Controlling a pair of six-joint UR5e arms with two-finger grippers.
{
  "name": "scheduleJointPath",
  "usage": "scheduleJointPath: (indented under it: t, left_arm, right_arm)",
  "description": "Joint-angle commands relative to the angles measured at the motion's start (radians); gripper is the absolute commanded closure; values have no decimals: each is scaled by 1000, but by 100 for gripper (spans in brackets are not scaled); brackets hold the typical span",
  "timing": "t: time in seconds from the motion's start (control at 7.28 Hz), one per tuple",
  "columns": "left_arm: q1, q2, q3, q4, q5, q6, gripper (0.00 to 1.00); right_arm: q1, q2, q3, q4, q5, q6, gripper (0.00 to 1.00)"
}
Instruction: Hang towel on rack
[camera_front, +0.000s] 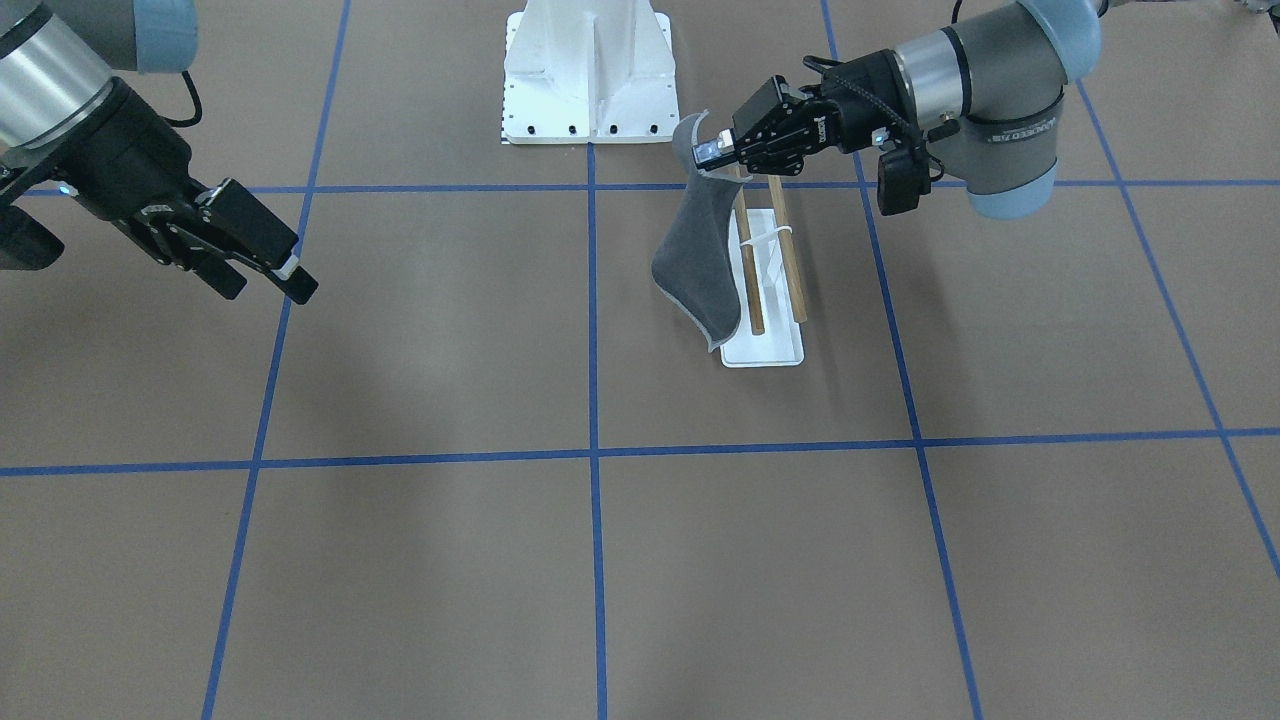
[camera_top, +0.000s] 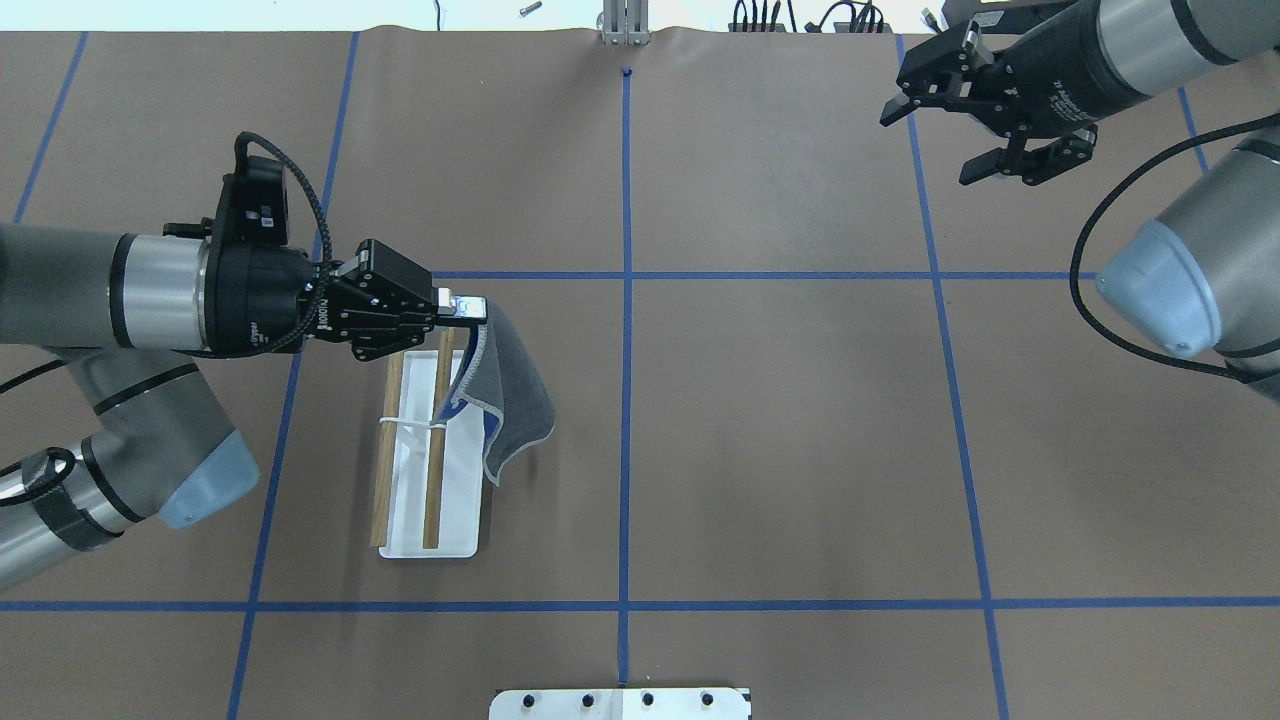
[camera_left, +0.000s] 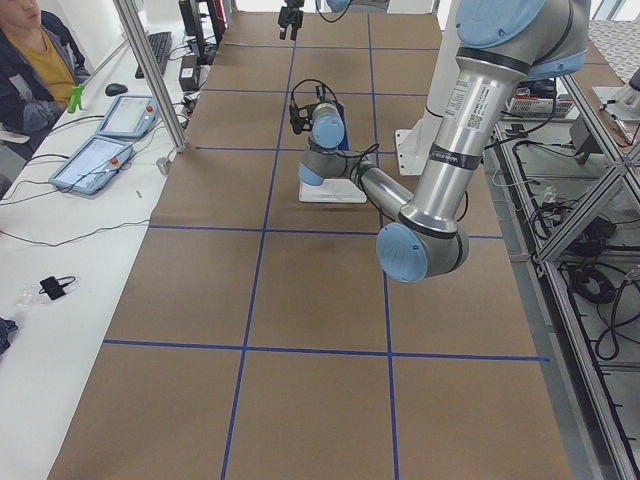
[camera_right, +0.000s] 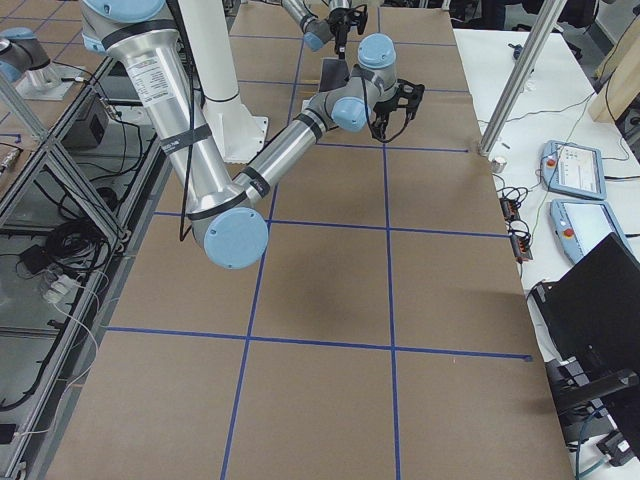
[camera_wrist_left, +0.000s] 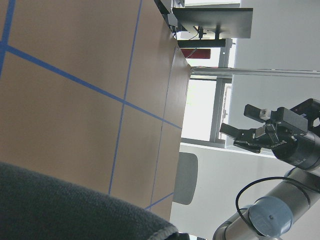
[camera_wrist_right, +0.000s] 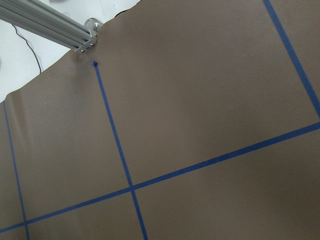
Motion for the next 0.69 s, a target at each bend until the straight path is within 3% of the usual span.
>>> scheduleJointPath:
  t: [0.0, 0.14, 0.55]
  left_arm:
    - [-1, 97, -2, -58, -22, 17, 100]
    - [-1, 156, 1, -128, -69, 17, 100]
    - [-60, 190, 8, -184, -131, 20, 100]
  right_arm:
    - [26, -50, -5, -8, -3, -107, 0]
    - [39, -56, -8, -11, -3, -118, 0]
    - [51, -67, -26, -10, -6, -153, 0]
